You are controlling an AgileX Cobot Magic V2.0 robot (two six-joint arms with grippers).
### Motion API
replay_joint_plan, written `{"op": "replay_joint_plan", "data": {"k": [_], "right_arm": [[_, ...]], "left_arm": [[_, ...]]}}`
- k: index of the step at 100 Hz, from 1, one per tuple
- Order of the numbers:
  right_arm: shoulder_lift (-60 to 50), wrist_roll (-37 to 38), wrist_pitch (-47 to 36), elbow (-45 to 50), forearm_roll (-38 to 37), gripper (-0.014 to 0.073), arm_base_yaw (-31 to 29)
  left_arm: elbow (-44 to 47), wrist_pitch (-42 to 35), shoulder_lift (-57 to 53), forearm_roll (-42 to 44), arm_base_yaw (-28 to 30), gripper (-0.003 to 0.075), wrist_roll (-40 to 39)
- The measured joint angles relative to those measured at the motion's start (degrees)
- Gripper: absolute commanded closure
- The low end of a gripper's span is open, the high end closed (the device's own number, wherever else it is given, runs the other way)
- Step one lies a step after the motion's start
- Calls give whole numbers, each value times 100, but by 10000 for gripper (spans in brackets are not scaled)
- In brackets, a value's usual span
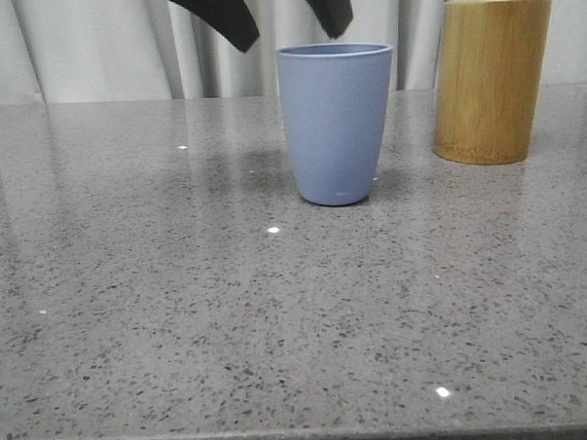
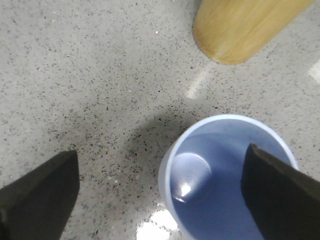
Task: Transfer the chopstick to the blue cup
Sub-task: 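Open the left gripper and lift it away from the blue cup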
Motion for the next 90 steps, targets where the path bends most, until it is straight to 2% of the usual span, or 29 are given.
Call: {"op": "replay_joint_plan", "data": {"k": [20, 34, 61, 90], "right_arm": [[0, 0, 0, 0, 0, 125, 0], [0, 0, 0, 0, 0, 125, 0], [0, 0, -17, 0, 0, 125, 0], [0, 0, -347, 0, 0, 125, 0]], "left_arm": [[38, 66, -601, 0, 346, 91, -13], [433, -34, -1218, 0, 794, 92, -16], [2297, -335, -2808, 57, 1817, 92, -25], [4275, -568, -4760, 146, 2508, 92, -25]]}}
